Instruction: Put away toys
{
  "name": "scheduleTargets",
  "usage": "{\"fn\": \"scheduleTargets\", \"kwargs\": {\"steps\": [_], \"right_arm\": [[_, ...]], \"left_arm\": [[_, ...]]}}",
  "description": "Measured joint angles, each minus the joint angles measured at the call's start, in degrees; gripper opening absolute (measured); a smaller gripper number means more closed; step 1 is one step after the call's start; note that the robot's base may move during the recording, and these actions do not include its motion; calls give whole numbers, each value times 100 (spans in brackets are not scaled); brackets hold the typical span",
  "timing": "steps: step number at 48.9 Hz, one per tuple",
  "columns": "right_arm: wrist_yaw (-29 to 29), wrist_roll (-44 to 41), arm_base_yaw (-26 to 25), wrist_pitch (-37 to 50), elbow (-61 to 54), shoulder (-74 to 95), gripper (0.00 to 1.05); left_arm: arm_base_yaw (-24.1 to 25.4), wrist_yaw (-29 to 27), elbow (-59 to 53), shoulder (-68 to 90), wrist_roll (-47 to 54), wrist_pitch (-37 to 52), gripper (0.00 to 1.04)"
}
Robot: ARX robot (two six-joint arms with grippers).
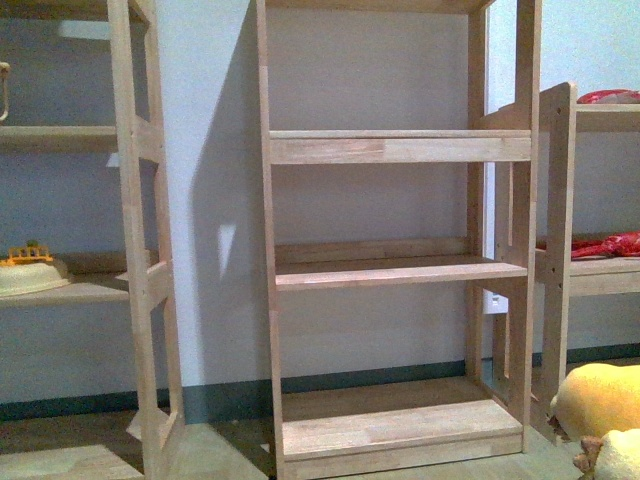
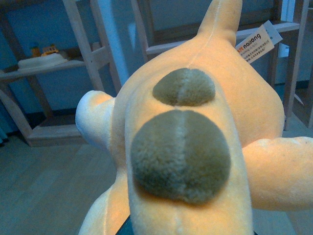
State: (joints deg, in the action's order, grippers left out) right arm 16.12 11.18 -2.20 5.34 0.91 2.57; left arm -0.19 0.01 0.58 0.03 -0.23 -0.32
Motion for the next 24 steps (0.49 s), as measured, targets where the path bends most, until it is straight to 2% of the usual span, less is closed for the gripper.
{"fn": "scheduleTargets", "kwargs": {"steps": [24], "right_arm": [[-7,0,0,0,0,0,7]], "left_arm": [[0,-2,0,0,0,0,99]]}}
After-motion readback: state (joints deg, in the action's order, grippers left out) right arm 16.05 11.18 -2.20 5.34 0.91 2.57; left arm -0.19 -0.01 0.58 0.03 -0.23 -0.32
